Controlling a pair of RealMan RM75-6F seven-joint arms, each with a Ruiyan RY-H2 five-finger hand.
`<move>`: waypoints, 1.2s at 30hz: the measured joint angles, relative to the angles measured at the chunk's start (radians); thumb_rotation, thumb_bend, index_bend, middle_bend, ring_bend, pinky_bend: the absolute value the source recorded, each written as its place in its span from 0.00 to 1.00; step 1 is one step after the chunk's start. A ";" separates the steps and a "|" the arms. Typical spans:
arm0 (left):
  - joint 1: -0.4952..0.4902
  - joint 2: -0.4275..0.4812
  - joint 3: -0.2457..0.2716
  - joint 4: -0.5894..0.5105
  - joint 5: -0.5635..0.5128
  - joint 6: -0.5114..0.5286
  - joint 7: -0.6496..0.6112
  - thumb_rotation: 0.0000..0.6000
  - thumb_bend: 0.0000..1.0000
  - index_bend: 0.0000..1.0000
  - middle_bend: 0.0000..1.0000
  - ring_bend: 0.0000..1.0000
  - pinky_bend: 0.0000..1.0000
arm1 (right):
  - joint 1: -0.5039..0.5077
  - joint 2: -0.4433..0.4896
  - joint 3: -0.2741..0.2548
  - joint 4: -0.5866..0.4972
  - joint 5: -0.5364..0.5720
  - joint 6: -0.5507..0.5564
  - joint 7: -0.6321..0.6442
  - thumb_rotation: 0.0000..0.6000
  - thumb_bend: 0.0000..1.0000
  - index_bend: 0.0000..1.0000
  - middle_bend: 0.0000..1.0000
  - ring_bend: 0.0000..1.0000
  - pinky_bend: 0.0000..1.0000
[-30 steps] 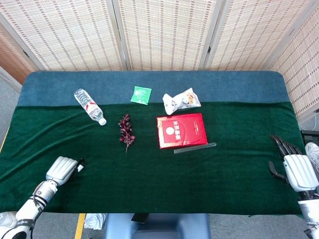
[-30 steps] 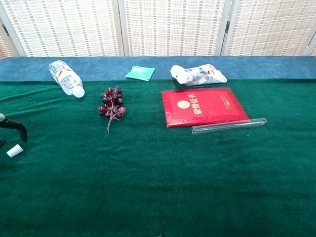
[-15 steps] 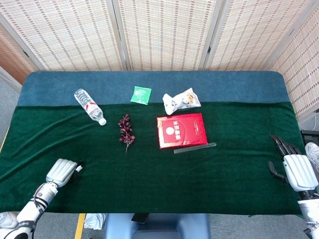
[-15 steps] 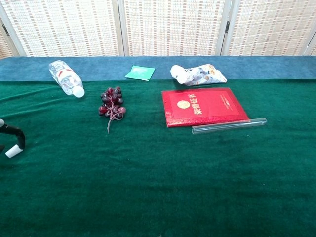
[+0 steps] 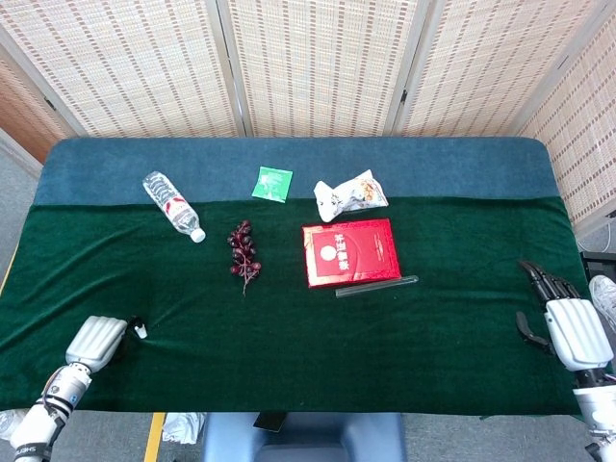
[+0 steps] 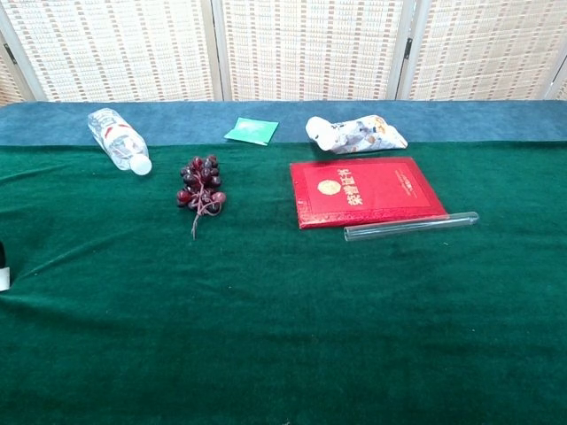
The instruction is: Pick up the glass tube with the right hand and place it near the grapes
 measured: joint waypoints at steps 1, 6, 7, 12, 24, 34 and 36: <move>0.005 0.003 0.004 -0.008 0.004 0.006 0.000 1.00 0.74 0.37 1.00 0.89 0.79 | -0.001 0.000 0.000 -0.001 -0.001 0.001 0.000 1.00 0.56 0.00 0.13 0.19 0.19; 0.019 0.011 0.017 -0.035 0.018 0.025 0.007 1.00 0.74 0.37 1.00 0.89 0.79 | -0.005 0.002 -0.001 -0.003 -0.004 0.009 0.001 1.00 0.56 0.00 0.13 0.19 0.19; 0.021 0.012 0.019 -0.040 0.021 0.027 0.009 1.00 0.74 0.37 1.00 0.89 0.79 | -0.006 0.003 -0.001 -0.003 -0.004 0.010 0.001 1.00 0.56 0.00 0.13 0.19 0.19; 0.029 0.015 0.019 -0.053 0.028 0.052 0.016 1.00 0.74 0.35 1.00 0.89 0.79 | -0.011 0.004 -0.002 0.001 -0.004 0.017 0.008 1.00 0.56 0.00 0.13 0.19 0.19; 0.042 0.037 -0.003 -0.083 0.075 0.122 0.008 1.00 0.50 0.29 1.00 0.85 0.79 | -0.017 0.004 -0.001 0.010 -0.004 0.024 0.023 1.00 0.56 0.00 0.13 0.19 0.19; 0.036 -0.027 -0.024 0.027 0.106 0.129 -0.037 1.00 0.22 0.37 1.00 0.86 0.79 | -0.017 0.001 -0.005 0.018 -0.004 0.016 0.034 1.00 0.56 0.00 0.13 0.19 0.20; 0.033 -0.042 -0.024 0.046 0.099 0.115 -0.031 1.00 0.22 0.38 1.00 0.86 0.79 | -0.018 0.001 -0.005 0.019 -0.003 0.016 0.036 1.00 0.56 0.00 0.13 0.19 0.20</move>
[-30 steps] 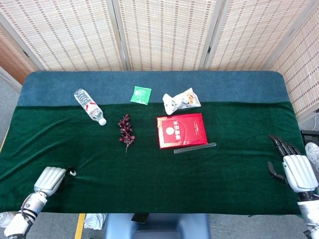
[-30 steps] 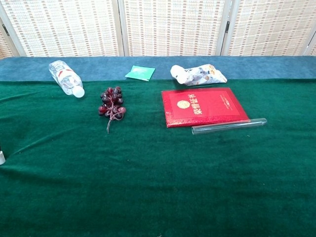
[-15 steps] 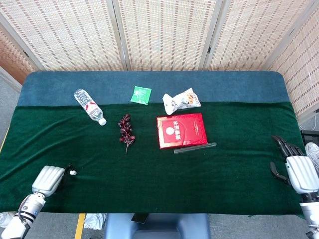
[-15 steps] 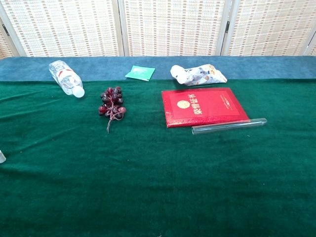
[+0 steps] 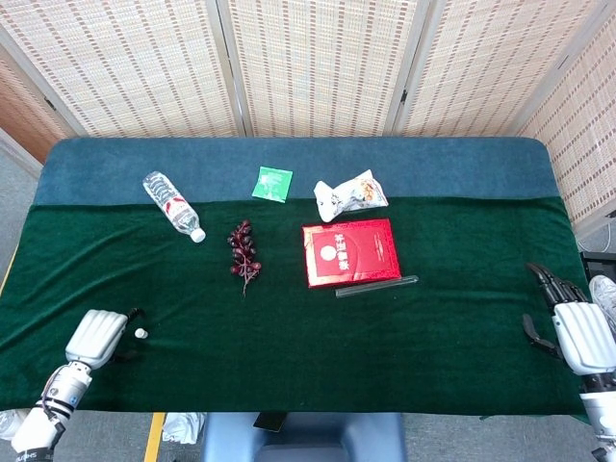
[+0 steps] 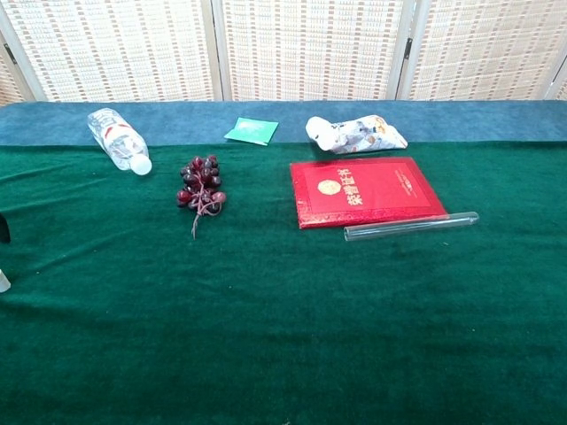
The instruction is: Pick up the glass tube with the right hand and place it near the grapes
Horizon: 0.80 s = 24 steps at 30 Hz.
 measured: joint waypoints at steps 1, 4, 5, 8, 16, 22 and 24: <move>-0.002 -0.009 -0.001 0.007 -0.006 -0.006 0.002 1.00 0.22 0.39 1.00 0.87 0.79 | 0.000 0.000 0.000 0.000 0.000 -0.001 0.000 1.00 0.56 0.00 0.13 0.19 0.20; -0.005 -0.023 -0.004 0.021 -0.014 -0.020 -0.014 1.00 0.24 0.41 1.00 0.87 0.80 | 0.000 0.001 0.000 0.000 0.002 -0.003 0.000 1.00 0.56 0.00 0.13 0.19 0.20; -0.007 -0.027 -0.005 0.027 -0.016 -0.025 -0.022 1.00 0.24 0.42 1.00 0.87 0.80 | 0.001 0.001 0.000 0.000 0.002 -0.004 -0.001 1.00 0.56 0.00 0.13 0.19 0.20; -0.014 -0.043 -0.011 0.053 -0.020 -0.043 -0.047 1.00 0.26 0.43 1.00 0.87 0.80 | 0.003 0.000 0.001 -0.002 0.003 -0.008 -0.001 1.00 0.56 0.00 0.13 0.19 0.20; -0.028 -0.068 -0.019 0.100 -0.020 -0.068 -0.084 1.00 0.37 0.46 1.00 0.88 0.80 | 0.001 0.003 0.001 -0.006 0.007 -0.008 -0.004 1.00 0.56 0.00 0.13 0.20 0.20; -0.029 -0.065 -0.016 0.101 -0.024 -0.077 -0.090 1.00 0.38 0.48 1.00 0.87 0.80 | 0.002 0.002 0.001 -0.007 0.010 -0.013 -0.006 1.00 0.56 0.00 0.13 0.20 0.20; -0.028 -0.065 -0.016 0.103 -0.024 -0.078 -0.092 1.00 0.39 0.48 1.00 0.87 0.80 | 0.003 0.001 0.002 -0.008 0.010 -0.015 -0.007 1.00 0.56 0.00 0.13 0.20 0.20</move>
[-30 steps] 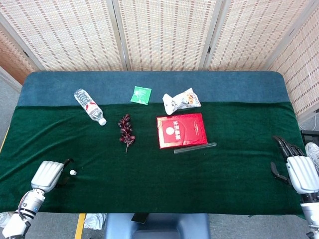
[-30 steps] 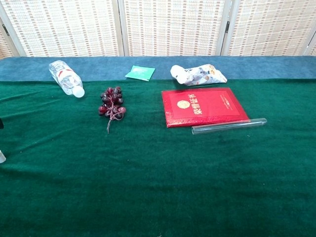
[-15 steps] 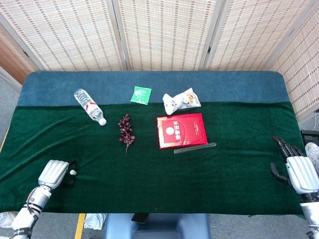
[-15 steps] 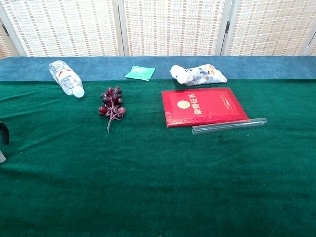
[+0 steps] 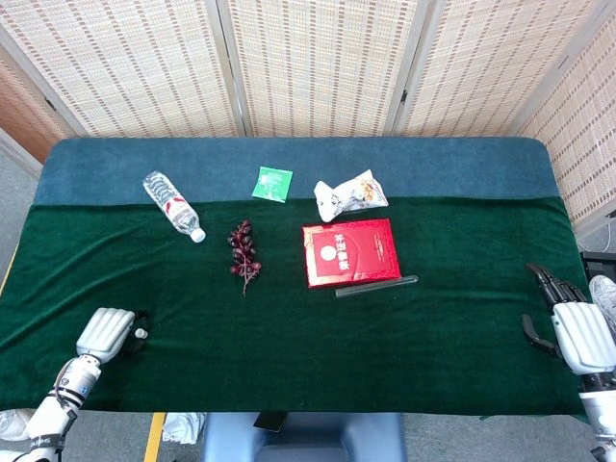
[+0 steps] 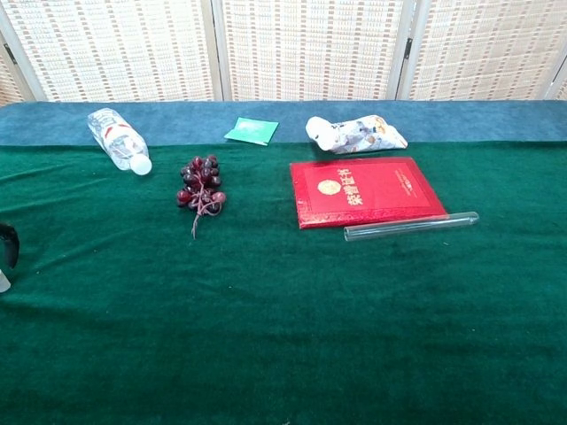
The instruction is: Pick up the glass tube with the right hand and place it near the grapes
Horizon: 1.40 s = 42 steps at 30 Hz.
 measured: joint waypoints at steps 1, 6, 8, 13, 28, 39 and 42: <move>0.000 -0.001 0.000 0.002 0.000 0.001 0.000 1.00 0.39 0.49 1.00 0.87 0.80 | 0.000 0.000 0.000 -0.001 -0.001 0.000 0.000 1.00 0.56 0.00 0.13 0.20 0.20; 0.002 -0.004 0.000 0.008 0.002 0.005 -0.005 1.00 0.40 0.49 1.00 0.87 0.80 | 0.001 0.001 0.000 -0.003 0.000 -0.001 -0.004 1.00 0.56 0.00 0.13 0.20 0.20; 0.002 -0.005 -0.001 0.015 -0.001 0.001 -0.008 1.00 0.40 0.50 1.00 0.87 0.80 | 0.001 0.001 0.001 -0.005 0.001 -0.002 -0.006 1.00 0.56 0.00 0.13 0.20 0.20; 0.001 -0.012 -0.003 0.027 -0.001 -0.001 -0.018 1.00 0.41 0.51 1.00 0.87 0.80 | 0.000 0.002 0.001 -0.008 0.003 -0.001 -0.010 1.00 0.56 0.00 0.13 0.20 0.20; 0.003 -0.021 -0.008 0.042 0.003 -0.003 -0.077 1.00 0.50 0.58 1.00 0.88 0.80 | 0.004 0.004 0.005 -0.012 0.011 -0.010 -0.016 1.00 0.56 0.00 0.14 0.22 0.20; 0.012 0.063 -0.046 -0.056 0.042 0.063 -0.215 1.00 0.52 0.59 1.00 0.89 0.80 | 0.078 0.009 0.036 -0.057 0.036 -0.102 -0.117 1.00 0.54 0.10 0.42 0.53 0.48; 0.017 0.082 -0.049 -0.084 0.057 0.079 -0.235 1.00 0.52 0.59 1.00 0.89 0.80 | 0.124 -0.009 0.055 -0.068 0.069 -0.164 -0.169 1.00 0.52 0.17 0.62 0.76 0.65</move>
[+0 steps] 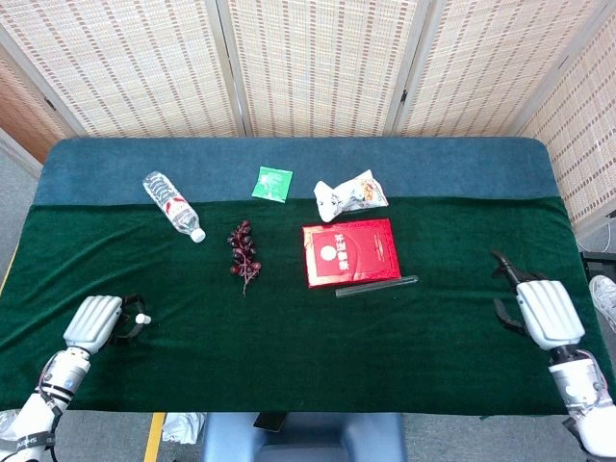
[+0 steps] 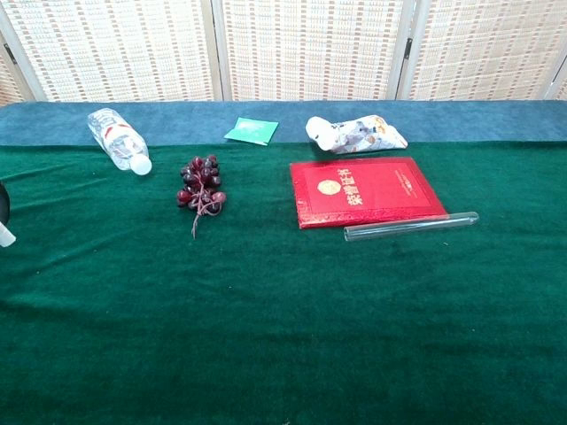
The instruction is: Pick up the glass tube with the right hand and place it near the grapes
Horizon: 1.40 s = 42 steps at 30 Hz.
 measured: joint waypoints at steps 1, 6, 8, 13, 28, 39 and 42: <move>0.002 0.006 0.001 -0.010 0.004 0.004 -0.003 1.00 0.52 0.59 1.00 0.89 0.80 | 0.015 -0.006 0.004 -0.003 0.010 -0.021 -0.017 1.00 0.52 0.19 0.66 0.80 0.69; 0.009 0.022 0.006 -0.038 0.003 0.007 0.002 1.00 0.52 0.59 1.00 0.89 0.80 | 0.116 -0.064 0.029 -0.002 0.070 -0.150 -0.125 1.00 0.51 0.30 0.88 1.00 0.92; 0.010 0.027 0.008 -0.047 -0.004 0.002 0.007 1.00 0.52 0.59 1.00 0.89 0.80 | 0.154 -0.096 0.037 0.008 0.089 -0.191 -0.151 1.00 0.51 0.33 0.93 1.00 0.96; 0.014 0.033 0.012 -0.058 -0.015 -0.003 0.014 1.00 0.52 0.58 1.00 0.89 0.80 | 0.241 -0.181 0.046 0.064 0.134 -0.294 -0.201 1.00 0.50 0.40 0.98 1.00 0.98; 0.013 0.031 0.016 -0.063 -0.035 -0.025 0.028 1.00 0.52 0.58 1.00 0.89 0.80 | 0.387 -0.388 0.042 0.270 0.214 -0.416 -0.299 1.00 0.42 0.41 0.98 1.00 0.98; 0.013 0.023 0.016 -0.049 -0.037 -0.029 0.017 1.00 0.52 0.58 1.00 0.89 0.80 | 0.444 -0.488 0.041 0.356 0.262 -0.437 -0.344 1.00 0.42 0.41 0.98 1.00 0.98; 0.014 0.022 0.016 -0.045 -0.035 -0.029 0.011 1.00 0.52 0.58 1.00 0.89 0.80 | 0.456 -0.514 0.043 0.381 0.270 -0.437 -0.348 1.00 0.41 0.41 0.98 1.00 0.98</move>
